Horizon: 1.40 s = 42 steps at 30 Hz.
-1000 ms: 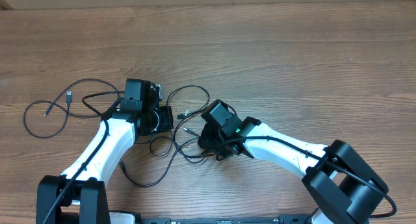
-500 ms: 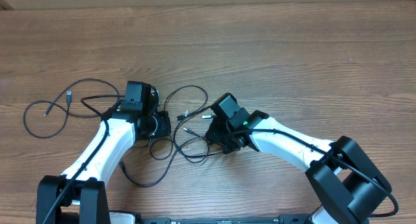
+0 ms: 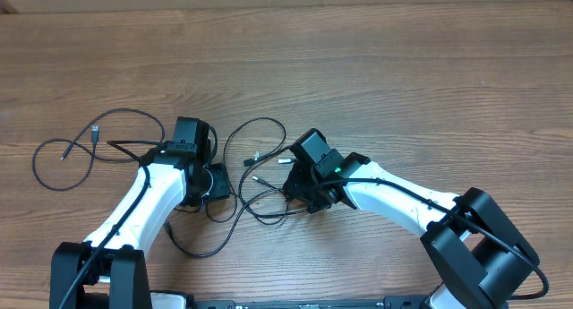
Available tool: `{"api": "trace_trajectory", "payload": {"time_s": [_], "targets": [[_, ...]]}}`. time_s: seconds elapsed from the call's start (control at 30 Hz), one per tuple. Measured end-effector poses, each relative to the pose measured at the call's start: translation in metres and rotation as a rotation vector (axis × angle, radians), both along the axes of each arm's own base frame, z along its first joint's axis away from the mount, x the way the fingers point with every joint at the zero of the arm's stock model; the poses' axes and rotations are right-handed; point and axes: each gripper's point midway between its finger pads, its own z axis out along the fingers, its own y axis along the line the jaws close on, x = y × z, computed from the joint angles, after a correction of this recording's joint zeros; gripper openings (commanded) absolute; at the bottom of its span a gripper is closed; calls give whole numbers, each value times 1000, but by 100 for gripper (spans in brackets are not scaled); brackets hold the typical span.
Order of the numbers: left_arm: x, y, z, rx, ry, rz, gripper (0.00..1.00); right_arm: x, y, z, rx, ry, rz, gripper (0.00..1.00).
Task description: Untangle cables
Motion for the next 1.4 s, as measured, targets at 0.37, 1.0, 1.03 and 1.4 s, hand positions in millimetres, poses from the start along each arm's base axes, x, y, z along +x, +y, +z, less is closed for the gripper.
{"api": "trace_trajectory", "payload": {"time_s": [0.37, 1.0, 1.03, 1.4], "targets": [[18, -5, 4, -26, -73, -6, 36, -1, 0, 0, 0, 4, 1, 42], [36, -29, 20, -197, -139, -21, 22, -1, 0, 0, 0, 5, 1, 45], [36, -30, 20, -200, -138, -22, 21, -1, 0, 0, -1, 5, 1, 45], [33, -30, 19, -203, -124, -22, 20, -1, 0, 0, 0, 5, 1, 46]]}}
